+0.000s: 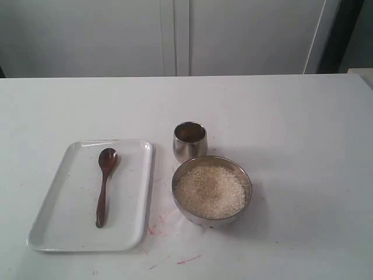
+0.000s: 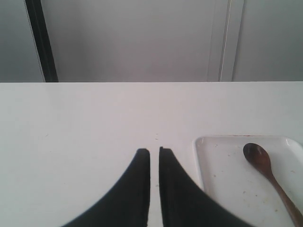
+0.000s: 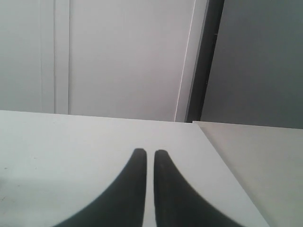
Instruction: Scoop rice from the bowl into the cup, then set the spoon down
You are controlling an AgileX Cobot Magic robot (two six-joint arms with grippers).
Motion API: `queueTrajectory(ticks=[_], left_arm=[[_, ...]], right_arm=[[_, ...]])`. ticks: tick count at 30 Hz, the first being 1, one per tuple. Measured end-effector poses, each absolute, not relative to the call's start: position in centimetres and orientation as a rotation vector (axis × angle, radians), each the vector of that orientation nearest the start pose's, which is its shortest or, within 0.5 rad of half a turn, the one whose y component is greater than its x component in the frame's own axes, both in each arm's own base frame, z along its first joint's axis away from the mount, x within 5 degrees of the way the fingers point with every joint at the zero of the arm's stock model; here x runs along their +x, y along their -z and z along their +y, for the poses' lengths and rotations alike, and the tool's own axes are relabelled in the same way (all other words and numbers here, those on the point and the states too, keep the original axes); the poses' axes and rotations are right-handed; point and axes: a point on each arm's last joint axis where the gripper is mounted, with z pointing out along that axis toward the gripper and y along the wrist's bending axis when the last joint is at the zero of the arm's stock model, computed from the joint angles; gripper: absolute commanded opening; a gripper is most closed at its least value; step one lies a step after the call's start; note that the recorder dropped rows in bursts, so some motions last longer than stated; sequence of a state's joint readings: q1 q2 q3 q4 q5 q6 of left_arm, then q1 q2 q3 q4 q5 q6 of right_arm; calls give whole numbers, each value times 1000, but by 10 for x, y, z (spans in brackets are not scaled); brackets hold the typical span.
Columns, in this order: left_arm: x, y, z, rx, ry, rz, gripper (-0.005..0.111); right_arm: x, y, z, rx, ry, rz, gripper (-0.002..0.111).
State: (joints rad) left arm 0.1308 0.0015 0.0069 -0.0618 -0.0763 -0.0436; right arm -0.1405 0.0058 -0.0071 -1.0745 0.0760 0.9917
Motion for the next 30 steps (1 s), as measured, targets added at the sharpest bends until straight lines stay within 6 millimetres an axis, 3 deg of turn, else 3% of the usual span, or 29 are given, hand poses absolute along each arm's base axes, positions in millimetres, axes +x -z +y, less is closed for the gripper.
queueTrajectory(ticks=[18, 21, 30], left_arm=[[55, -218, 8, -171, -24, 1406, 14], [55, -218, 8, -171, -24, 1406, 14], [55, -218, 8, -171, -24, 1406, 14]], right_arm=[[55, -213, -12, 79, 209, 1507, 7], [55, -213, -12, 78, 208, 1506, 0], [55, -213, -13, 76, 228, 1513, 0]])
